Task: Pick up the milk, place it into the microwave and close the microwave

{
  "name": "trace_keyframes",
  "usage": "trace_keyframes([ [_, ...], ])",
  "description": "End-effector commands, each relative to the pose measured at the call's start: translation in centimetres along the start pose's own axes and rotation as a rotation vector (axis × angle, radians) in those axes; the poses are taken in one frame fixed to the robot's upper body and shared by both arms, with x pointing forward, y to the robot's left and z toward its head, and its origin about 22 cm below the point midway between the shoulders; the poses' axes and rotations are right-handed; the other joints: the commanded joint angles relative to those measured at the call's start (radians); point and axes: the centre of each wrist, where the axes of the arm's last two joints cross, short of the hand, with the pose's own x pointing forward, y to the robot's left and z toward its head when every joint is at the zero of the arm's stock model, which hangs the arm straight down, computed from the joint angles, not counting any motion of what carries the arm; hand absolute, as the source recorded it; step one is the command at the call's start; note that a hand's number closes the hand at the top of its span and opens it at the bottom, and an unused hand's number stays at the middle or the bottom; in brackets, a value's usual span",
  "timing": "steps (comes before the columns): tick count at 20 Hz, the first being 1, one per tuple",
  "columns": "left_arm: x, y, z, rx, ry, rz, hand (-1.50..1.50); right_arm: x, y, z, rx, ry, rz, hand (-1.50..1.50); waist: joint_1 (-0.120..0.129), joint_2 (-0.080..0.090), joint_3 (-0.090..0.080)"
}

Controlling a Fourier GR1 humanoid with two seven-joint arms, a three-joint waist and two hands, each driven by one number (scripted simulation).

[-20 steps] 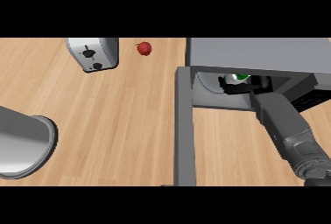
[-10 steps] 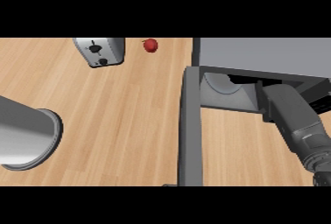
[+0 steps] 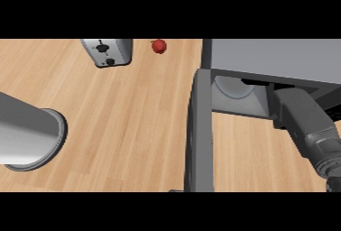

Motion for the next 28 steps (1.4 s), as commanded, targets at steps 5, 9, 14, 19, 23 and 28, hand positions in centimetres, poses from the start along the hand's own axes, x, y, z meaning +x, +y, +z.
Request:
trace_keyframes([
  [5, -0.5, 0.2, -0.6, -0.019, 0.010, 0.006, -1.50, 1.2, -2.7, -2.1, -0.039, -0.032, 0.049, 1.50, 0.031, 0.035, 0.012],
  [9, -0.3, 0.5, -1.1, -0.015, 0.001, -0.016, -1.50, 1.0, -3.1, -2.1, -0.038, -0.035, 0.058, 1.50, 0.026, 0.036, 0.013],
  [14, 0.0, 0.8, -1.1, -0.016, 0.013, -0.049, -1.50, 0.9, -3.5, -2.1, -0.064, -0.039, 0.051, 1.50, 0.045, 0.044, 0.014],
  [19, -0.3, 1.3, -1.1, -0.023, 0.037, -0.055, -1.50, 1.5, -4.7, -3.0, -0.066, -0.035, 0.062, 1.50, 0.059, 0.048, 0.012],
  [23, -0.4, 1.2, -1.7, -0.034, 0.026, -0.057, -1.50, 1.0, -5.0, -2.8, -0.064, -0.046, 0.076, 1.50, 0.049, 0.055, 0.014],
  [28, -0.4, 1.2, -2.1, -0.038, 0.037, -0.076, -1.50, 4.1, -1.0, -3.8, -0.007, -0.118, -0.110, -1.50, 0.060, 0.042, 0.017],
])
